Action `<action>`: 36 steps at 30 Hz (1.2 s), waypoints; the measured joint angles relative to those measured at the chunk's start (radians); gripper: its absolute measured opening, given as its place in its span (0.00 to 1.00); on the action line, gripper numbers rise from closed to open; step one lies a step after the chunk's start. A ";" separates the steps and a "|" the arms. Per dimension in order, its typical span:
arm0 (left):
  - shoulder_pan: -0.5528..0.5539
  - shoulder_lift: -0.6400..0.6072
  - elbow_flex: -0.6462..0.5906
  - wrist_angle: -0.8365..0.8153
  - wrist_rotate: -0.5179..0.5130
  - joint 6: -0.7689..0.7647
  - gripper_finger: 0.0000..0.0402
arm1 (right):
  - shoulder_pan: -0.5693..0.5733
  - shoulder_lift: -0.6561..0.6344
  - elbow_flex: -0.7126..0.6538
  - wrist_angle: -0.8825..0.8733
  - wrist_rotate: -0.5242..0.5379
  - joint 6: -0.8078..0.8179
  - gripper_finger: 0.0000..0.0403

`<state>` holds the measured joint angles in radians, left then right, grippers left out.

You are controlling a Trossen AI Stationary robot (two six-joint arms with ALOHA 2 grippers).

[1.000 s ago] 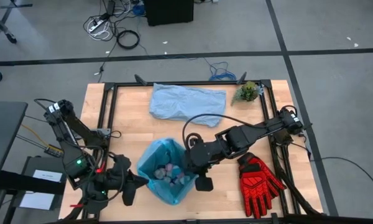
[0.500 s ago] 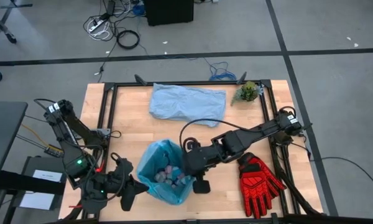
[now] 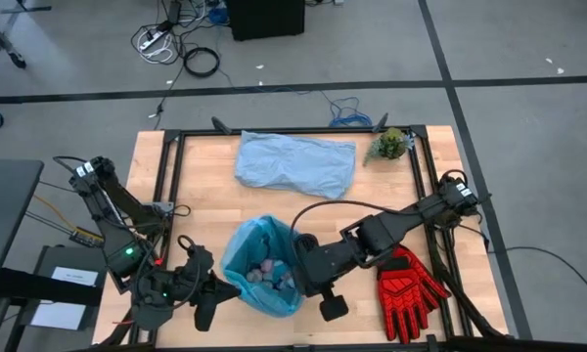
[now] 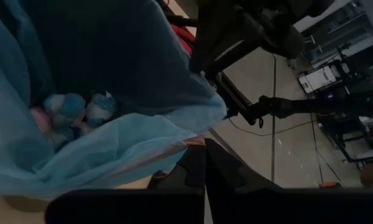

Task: Place trash/remove bag and relplace
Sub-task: Close the light blue trash bag

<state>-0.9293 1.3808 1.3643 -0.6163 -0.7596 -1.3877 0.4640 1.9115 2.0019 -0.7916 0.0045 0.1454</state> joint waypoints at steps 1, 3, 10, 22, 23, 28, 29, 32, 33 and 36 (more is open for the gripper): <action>0.001 0.000 0.000 0.001 0.004 0.000 0.01 | -0.003 0.000 -0.013 0.014 0.000 0.005 0.00; 0.001 0.000 0.000 0.016 0.004 -0.001 0.01 | -0.011 0.000 -0.038 0.020 0.000 0.020 0.00; 0.010 0.000 0.000 0.087 -0.013 0.026 0.01 | -0.036 0.001 -0.119 0.073 0.004 0.077 0.00; 0.013 -0.001 0.000 -0.153 0.129 -0.132 0.01 | -0.029 0.001 -0.092 0.189 0.147 0.196 0.00; 0.012 -0.001 -0.003 -0.189 0.151 -0.181 0.01 | -0.022 0.001 -0.081 0.186 0.178 0.189 0.00; 0.011 -0.001 -0.029 -0.187 0.167 -0.284 0.01 | 0.022 0.000 0.012 0.035 0.443 0.152 0.00; 0.011 -0.001 -0.029 -0.163 0.148 -0.278 0.01 | 0.028 -0.001 0.025 -0.015 0.507 0.160 0.00; 0.013 -0.001 -0.029 -0.060 0.065 -0.186 0.01 | 0.044 0.000 0.052 -0.182 0.644 0.238 0.00; 0.016 -0.001 -0.029 -0.018 0.033 -0.147 0.01 | 0.045 0.000 0.056 -0.224 0.676 0.274 0.00; 0.019 -0.002 -0.029 0.096 -0.029 -0.046 0.01 | 0.054 -0.001 0.054 -0.359 0.740 0.388 0.00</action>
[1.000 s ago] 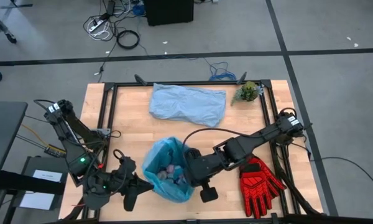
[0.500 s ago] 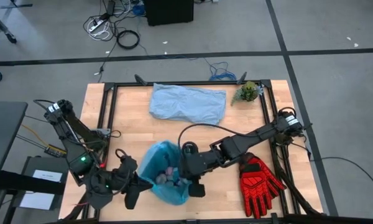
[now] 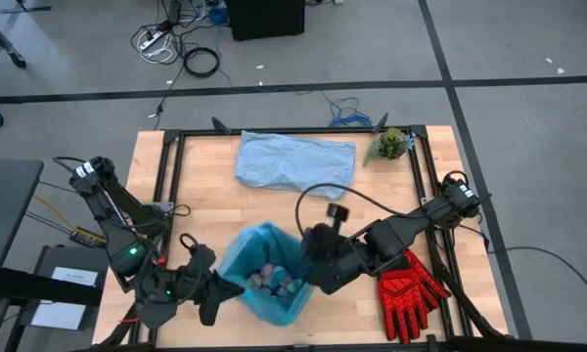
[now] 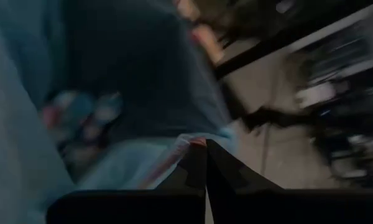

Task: Place trash/remove bag and relplace
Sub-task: Close the light blue trash bag

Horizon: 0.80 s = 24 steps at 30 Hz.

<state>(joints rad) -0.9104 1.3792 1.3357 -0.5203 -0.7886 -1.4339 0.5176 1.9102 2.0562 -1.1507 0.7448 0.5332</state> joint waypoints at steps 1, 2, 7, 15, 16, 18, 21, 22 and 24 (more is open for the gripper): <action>0.000 0.000 0.000 0.027 -0.008 0.026 0.01 | 0.004 0.000 -0.008 -0.016 0.012 0.033 0.00; 0.000 0.000 0.000 0.049 -0.011 0.049 0.01 | 0.007 0.000 -0.021 -0.014 0.025 0.060 0.00; 0.001 0.000 0.000 0.051 -0.011 0.066 0.01 | 0.054 -0.005 -0.049 0.021 0.044 0.100 0.00; 0.009 0.027 0.000 0.089 -0.025 0.062 0.01 | 0.175 -0.030 -0.049 0.079 0.159 0.003 0.00; 0.010 0.033 0.000 0.090 -0.023 0.062 0.01 | 0.183 -0.036 -0.050 0.109 0.104 -0.072 0.00; 0.013 0.047 0.000 0.112 -0.018 0.062 0.01 | 0.192 -0.038 -0.049 0.158 -0.018 -0.145 0.00; 0.016 0.067 0.000 0.140 -0.005 0.061 0.01 | 0.190 -0.039 -0.050 0.198 -0.144 -0.147 0.00; 0.016 0.073 0.000 0.148 -0.003 0.061 0.01 | 0.188 -0.041 -0.050 0.204 -0.185 -0.139 0.00; 0.018 0.087 0.000 0.165 -0.004 0.061 0.01 | 0.185 -0.041 -0.050 0.212 -0.263 -0.113 0.00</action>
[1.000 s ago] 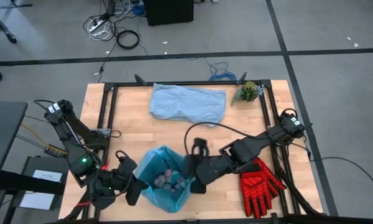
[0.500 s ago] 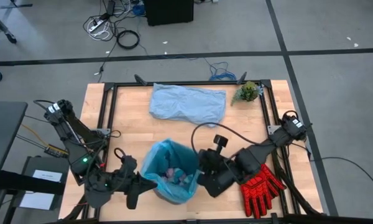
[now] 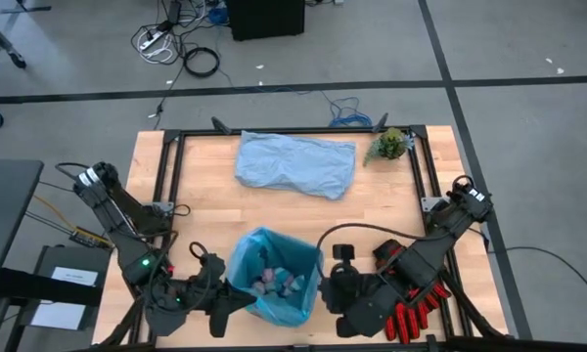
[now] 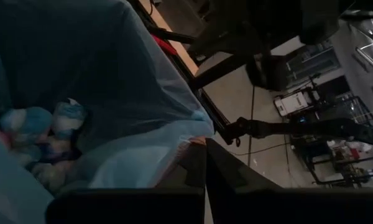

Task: Place trash/remove bag and relplace
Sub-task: Close the light blue trash bag

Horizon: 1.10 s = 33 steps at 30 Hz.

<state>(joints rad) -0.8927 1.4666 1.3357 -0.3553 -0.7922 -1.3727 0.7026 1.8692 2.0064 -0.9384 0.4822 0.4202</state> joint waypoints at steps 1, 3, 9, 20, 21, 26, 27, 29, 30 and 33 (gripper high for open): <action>0.001 0.007 0.000 0.004 0.000 0.000 0.01 | -0.001 0.003 0.000 0.008 -0.032 0.012 0.00; 0.001 0.018 0.000 0.000 0.001 0.000 0.01 | 0.005 0.008 0.000 0.027 -0.057 0.038 0.00; -0.003 0.033 0.000 -0.015 0.024 0.001 0.01 | 0.052 0.016 -0.082 0.167 -0.043 0.188 0.00; 0.017 0.047 0.000 -0.005 -0.026 0.086 0.01 | 0.139 0.017 -0.424 0.671 0.121 0.439 0.08; 0.024 0.052 0.000 0.019 -0.023 0.108 0.01 | 0.145 0.018 -0.454 0.719 0.134 0.433 0.10; 0.044 0.079 0.000 0.149 0.029 0.168 0.01 | 0.158 0.017 -0.559 0.844 0.184 0.489 0.27; 0.046 0.084 0.000 0.168 0.031 0.168 0.01 | 0.157 0.018 -0.573 0.844 0.189 0.514 0.30; 0.048 0.091 0.000 0.201 0.032 0.169 0.01 | 0.155 0.018 -0.594 0.855 0.207 0.561 0.36; 0.049 0.092 0.000 0.218 0.028 0.168 0.01 | 0.155 0.018 -0.600 0.861 0.221 0.580 0.39; 0.053 0.098 0.000 0.260 0.013 0.173 0.01 | 0.155 0.018 -0.604 0.866 0.272 0.607 0.45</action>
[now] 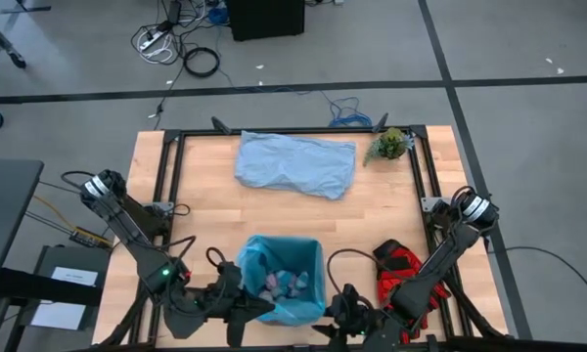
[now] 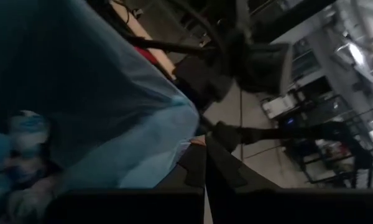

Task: Place trash/remove bag and relplace
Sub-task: Close the light blue trash bag

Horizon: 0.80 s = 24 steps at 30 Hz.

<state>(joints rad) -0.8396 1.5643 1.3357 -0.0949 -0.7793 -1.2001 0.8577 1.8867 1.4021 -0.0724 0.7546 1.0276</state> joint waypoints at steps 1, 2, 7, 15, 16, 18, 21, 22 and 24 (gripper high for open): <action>0.001 0.001 0.000 0.001 -0.002 0.007 0.01 | 0.000 0.000 0.000 0.013 0.010 -0.009 0.46; 0.002 0.001 0.000 0.000 -0.005 0.007 0.01 | 0.003 0.000 0.000 0.025 0.015 -0.023 0.47; 0.003 0.028 0.000 0.032 -0.014 -0.055 0.01 | 0.019 0.000 0.000 0.018 0.103 -0.042 0.48; 0.002 0.108 0.000 0.185 0.017 -0.110 0.01 | 0.021 0.000 0.000 -0.030 0.128 -0.061 0.38; 0.002 0.114 0.000 0.203 0.019 -0.110 0.01 | 0.020 0.000 0.000 -0.035 0.116 -0.064 0.34; 0.002 0.123 0.000 0.233 0.022 -0.111 0.01 | 0.022 0.000 0.000 -0.058 0.104 -0.064 0.25; -0.001 0.126 0.000 0.250 0.025 -0.112 0.01 | 0.026 0.000 0.000 -0.086 0.079 -0.063 0.07; -0.001 0.126 0.000 0.257 0.025 -0.110 0.01 | 0.028 0.000 0.000 -0.091 0.079 -0.069 0.04; -0.001 0.126 0.001 0.264 0.025 -0.108 0.01 | 0.034 -0.001 0.000 -0.094 0.088 -0.071 0.02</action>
<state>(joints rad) -0.8410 1.6905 1.3366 0.1689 -0.7544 -1.3076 0.8917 1.8857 1.4017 -0.1667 0.8425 0.9569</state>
